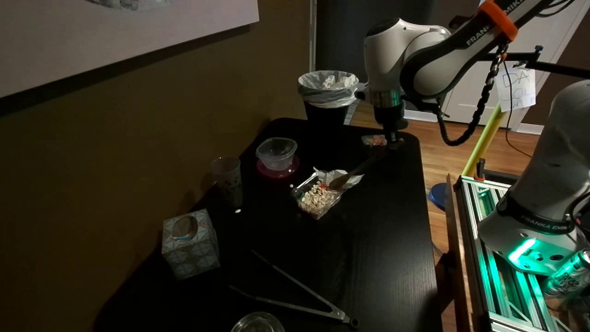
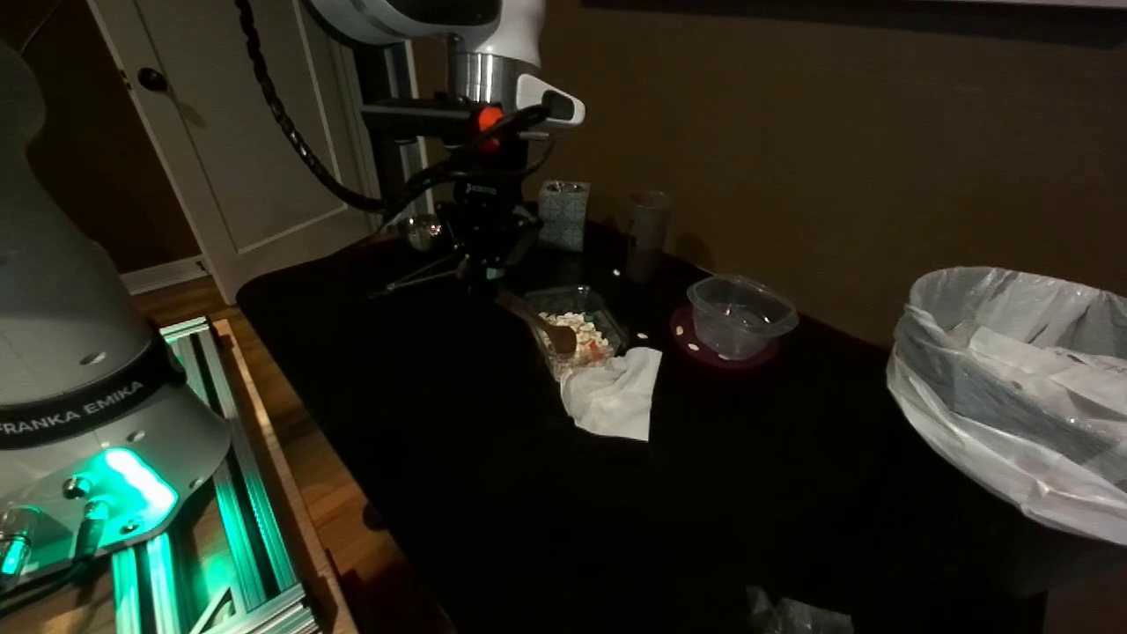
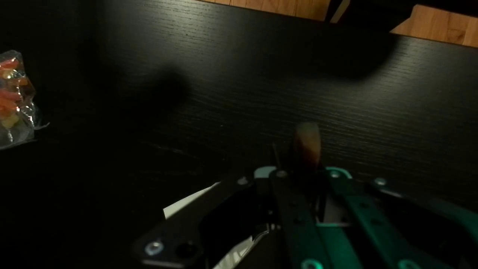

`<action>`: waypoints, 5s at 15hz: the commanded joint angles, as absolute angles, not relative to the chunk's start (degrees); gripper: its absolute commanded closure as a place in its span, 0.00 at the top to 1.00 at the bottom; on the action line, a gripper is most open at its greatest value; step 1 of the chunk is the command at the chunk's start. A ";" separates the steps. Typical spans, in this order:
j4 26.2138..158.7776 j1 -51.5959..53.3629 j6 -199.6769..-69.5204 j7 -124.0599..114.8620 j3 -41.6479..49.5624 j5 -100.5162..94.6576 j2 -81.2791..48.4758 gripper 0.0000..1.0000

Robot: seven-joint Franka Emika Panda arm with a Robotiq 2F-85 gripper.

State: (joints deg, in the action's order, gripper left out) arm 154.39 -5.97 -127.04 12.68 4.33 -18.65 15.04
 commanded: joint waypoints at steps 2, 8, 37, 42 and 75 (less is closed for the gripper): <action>154.28 -5.66 -126.87 12.63 4.60 -18.68 14.99 0.03; 141.39 -1.92 -99.76 15.64 -1.25 -24.18 14.89 0.03; 87.10 -4.50 -53.51 29.00 0.22 -4.49 -23.97 0.03; 87.74 -6.18 -54.94 28.91 -0.65 -4.51 -24.07 0.13; 61.78 -11.72 -48.82 -2.31 4.43 10.07 -49.25 0.03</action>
